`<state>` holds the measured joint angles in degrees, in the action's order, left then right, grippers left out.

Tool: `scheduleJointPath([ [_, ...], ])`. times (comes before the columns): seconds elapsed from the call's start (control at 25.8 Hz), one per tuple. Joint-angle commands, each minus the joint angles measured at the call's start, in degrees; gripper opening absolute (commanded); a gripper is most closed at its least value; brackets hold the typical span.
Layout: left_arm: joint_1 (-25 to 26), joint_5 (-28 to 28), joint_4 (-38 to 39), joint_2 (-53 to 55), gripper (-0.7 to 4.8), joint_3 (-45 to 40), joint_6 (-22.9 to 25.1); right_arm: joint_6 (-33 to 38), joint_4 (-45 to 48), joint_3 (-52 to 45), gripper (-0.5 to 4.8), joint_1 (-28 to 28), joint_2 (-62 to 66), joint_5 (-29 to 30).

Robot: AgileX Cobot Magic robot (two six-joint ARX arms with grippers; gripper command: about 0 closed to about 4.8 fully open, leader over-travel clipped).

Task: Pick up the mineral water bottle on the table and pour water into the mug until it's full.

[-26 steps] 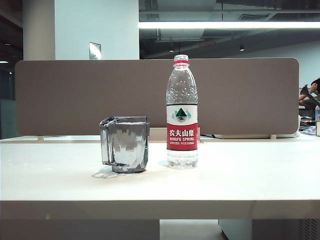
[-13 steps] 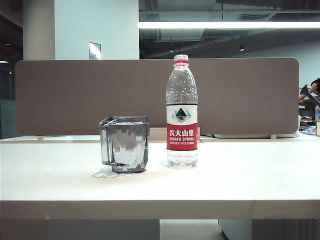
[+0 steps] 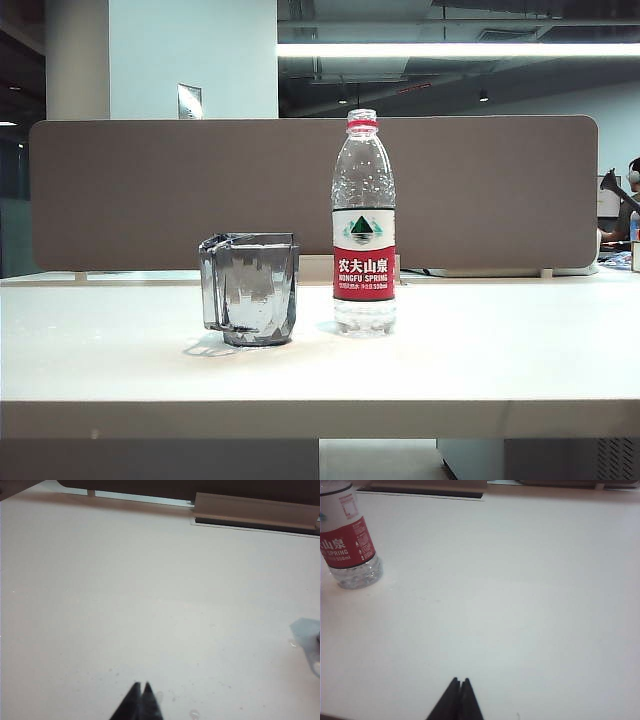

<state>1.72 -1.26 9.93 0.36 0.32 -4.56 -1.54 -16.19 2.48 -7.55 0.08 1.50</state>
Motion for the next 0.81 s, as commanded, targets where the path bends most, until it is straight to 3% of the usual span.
scheduleJointPath([
  [0.04, 0.0, 0.0, 0.6, 0.0, -0.05, 0.2, 0.0, -0.1, -0.3, -0.1, -0.05, 0.0, -0.1, -0.3],
  [0.19, 0.0, 0.1, 0.7, 0.0, -0.05, 0.2, 0.2, -0.1, -0.3, -0.1, -0.05, 0.0, -0.1, -0.3],
  [0.43, 0.0, 0.0, 0.7, 0.0, -0.05, 0.2, 4.3, -0.1, -0.3, -0.1, -0.05, 0.0, -0.1, -0.3],
  [0.81, 0.0, 0.0, 0.7, 0.0, -0.05, 0.2, 4.3, -0.1, -0.3, -0.1, -0.05, 0.0, -0.1, -0.3],
])
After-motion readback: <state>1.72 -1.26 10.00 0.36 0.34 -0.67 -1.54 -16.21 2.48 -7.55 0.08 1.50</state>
